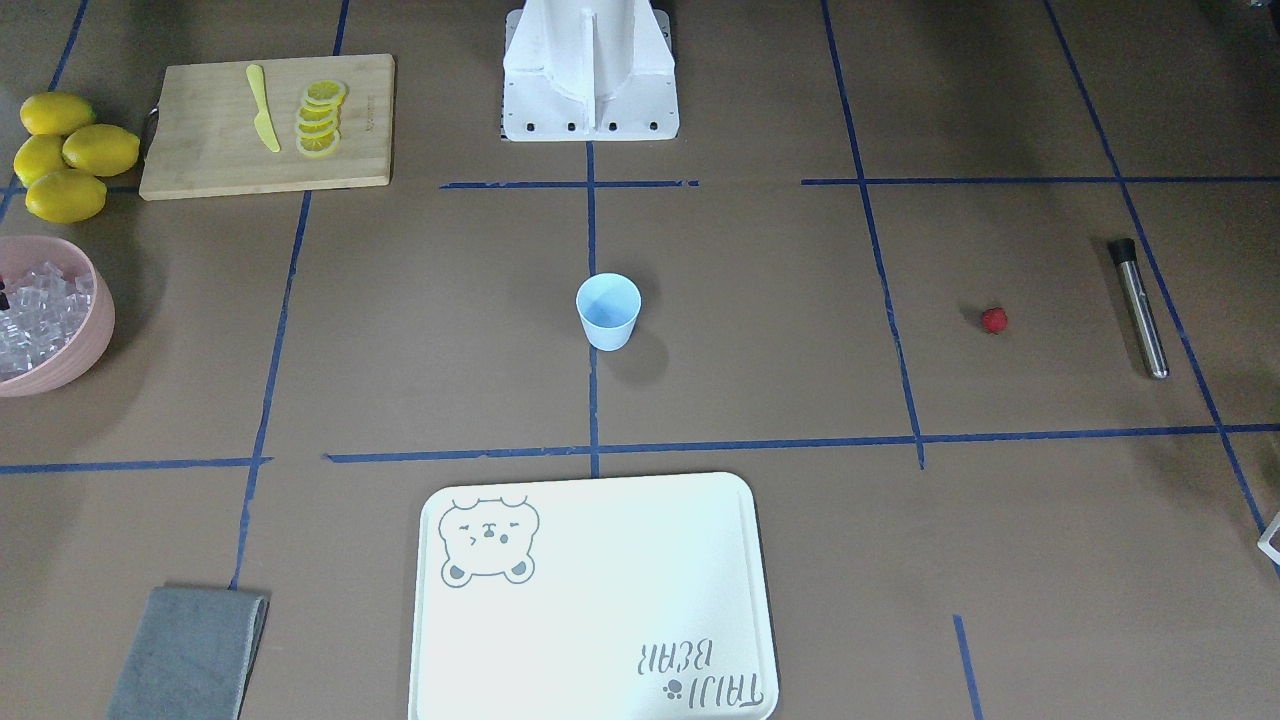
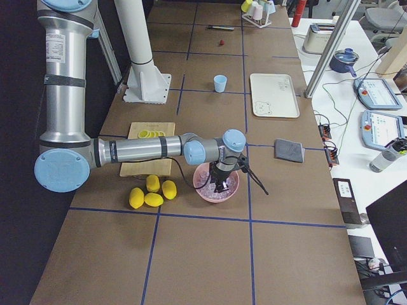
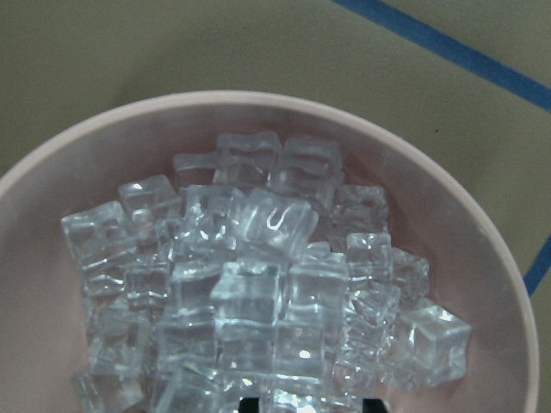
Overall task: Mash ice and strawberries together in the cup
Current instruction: 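Close the right gripper on one ice cube and lift it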
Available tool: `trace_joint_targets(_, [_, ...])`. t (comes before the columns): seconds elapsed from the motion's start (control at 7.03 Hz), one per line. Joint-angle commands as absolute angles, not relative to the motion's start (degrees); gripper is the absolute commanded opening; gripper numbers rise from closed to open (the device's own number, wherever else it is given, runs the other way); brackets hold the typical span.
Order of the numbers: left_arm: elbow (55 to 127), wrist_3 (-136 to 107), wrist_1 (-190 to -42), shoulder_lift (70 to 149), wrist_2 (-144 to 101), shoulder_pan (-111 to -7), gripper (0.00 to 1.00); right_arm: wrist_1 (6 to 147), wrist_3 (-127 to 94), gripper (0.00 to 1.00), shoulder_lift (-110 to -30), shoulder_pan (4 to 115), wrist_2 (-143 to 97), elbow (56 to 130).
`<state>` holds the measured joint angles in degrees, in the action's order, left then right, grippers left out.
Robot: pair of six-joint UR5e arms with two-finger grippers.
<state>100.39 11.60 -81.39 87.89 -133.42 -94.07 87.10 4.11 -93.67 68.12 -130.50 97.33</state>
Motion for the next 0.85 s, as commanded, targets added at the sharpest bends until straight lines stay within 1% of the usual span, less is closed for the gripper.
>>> trace_joint_targets(0.0, [100.6, 11.5, -81.4, 87.9, -133.4, -94.1, 1.0, 87.1, 3.9, 0.51, -93.8, 68.1, -130.6, 97.5])
trace_joint_targets(0.71, [100.6, 11.5, -81.4, 87.9, -133.4, -94.3, 1.0, 87.1, 3.7, 0.51, -94.3, 68.1, -130.9, 97.7])
